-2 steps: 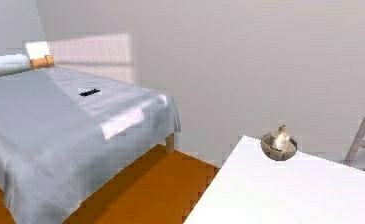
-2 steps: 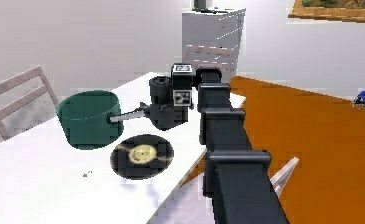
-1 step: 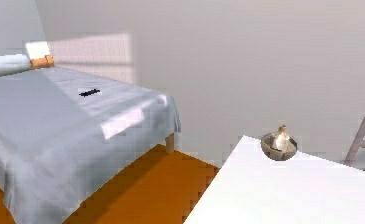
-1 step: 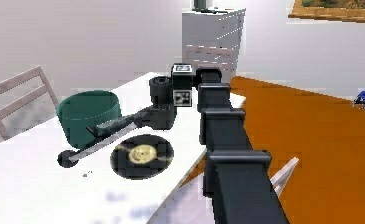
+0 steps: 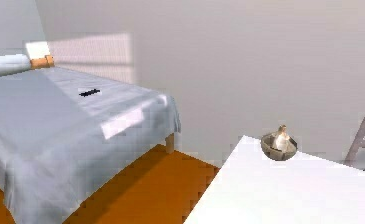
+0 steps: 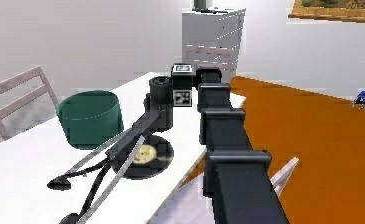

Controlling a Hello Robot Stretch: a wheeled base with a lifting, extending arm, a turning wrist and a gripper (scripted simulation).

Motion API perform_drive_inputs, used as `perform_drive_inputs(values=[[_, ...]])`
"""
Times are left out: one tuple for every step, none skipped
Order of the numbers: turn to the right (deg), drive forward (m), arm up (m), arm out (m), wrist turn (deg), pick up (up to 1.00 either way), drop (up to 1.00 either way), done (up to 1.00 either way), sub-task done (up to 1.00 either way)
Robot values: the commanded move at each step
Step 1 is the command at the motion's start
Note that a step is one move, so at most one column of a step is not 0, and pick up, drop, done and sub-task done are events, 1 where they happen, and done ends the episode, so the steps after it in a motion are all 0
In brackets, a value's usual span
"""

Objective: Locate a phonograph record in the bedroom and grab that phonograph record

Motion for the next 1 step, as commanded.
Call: perform_drive_inputs(values=[[0.0, 0.00, 0.00, 0.00, -3.0, 0.00, 0.00, 0.00, 0.00]])
